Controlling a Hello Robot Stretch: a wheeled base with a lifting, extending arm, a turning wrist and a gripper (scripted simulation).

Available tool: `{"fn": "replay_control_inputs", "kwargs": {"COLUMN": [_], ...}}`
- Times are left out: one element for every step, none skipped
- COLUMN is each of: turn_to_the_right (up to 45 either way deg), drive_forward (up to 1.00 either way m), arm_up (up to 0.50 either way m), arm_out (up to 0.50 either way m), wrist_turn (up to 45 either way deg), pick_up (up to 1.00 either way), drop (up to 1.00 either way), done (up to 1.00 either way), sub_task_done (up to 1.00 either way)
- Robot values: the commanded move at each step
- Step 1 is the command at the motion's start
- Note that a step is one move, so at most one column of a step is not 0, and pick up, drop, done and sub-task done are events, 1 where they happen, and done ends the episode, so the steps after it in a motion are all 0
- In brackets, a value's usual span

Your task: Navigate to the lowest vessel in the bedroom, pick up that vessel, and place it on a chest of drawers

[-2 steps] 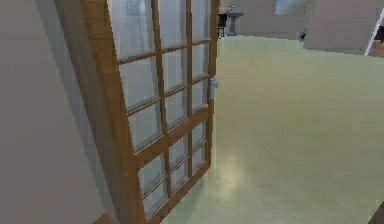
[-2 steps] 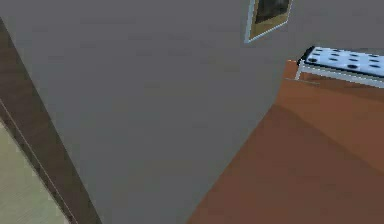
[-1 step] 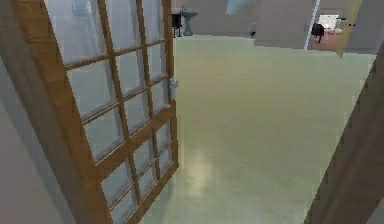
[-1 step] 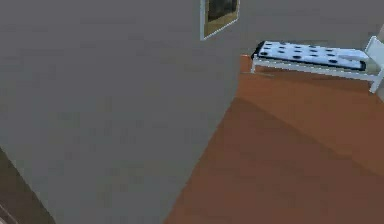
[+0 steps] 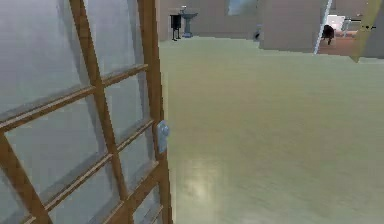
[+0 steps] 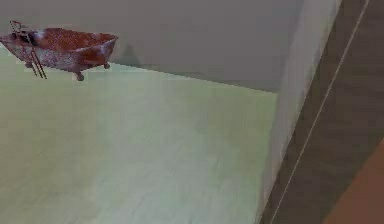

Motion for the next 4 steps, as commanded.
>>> {"fn": "replay_control_inputs", "kwargs": {"turn_to_the_right": [33.0, 0.0, 0.0, 0.0], "drive_forward": [0.0, 1.0, 1.0, 1.0], "arm_up": [0.0, 0.0, 0.0, 0.0], "arm_out": [0.0, 0.0, 0.0, 0.0], "wrist_turn": [0.0, 0.0, 0.0, 0.0], "pick_up": [0.0, 0.0, 0.0, 0.0], "drop": [0.0, 0.0, 0.0, 0.0], "done": [0.0, 0.0, 0.0, 0.0], "sub_task_done": [0.0, 0.0, 0.0, 0.0]}}
